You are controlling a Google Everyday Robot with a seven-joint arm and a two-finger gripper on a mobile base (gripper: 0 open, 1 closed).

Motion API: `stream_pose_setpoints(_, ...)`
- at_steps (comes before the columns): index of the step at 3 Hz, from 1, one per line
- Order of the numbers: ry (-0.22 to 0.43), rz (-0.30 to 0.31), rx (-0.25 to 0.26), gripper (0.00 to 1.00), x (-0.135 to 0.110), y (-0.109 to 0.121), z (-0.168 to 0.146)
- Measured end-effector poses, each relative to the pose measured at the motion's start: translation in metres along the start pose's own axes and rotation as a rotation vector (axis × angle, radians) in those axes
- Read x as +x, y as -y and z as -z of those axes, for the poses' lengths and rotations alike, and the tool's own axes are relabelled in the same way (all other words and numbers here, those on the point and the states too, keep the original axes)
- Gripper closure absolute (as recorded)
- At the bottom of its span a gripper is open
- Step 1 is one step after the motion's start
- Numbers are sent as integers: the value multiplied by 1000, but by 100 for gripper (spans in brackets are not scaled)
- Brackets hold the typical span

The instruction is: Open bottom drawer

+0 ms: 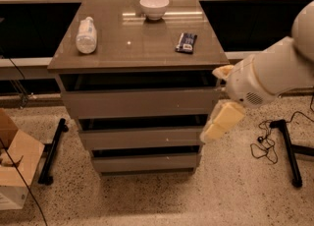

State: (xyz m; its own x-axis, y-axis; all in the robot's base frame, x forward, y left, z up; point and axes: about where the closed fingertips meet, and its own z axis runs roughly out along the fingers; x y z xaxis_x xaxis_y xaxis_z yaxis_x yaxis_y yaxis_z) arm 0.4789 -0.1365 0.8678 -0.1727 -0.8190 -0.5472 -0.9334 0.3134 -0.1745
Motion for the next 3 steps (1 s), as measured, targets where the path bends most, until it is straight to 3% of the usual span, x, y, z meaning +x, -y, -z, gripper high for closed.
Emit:
stream_pose_setpoints(1,43,-10,26,0,-6,10,-10)
stream_pose_setpoints(2,45,-13,29,0,-6,10,-11)
stream_pose_setpoints(3,75,-44,68,0,-8,9,-31)
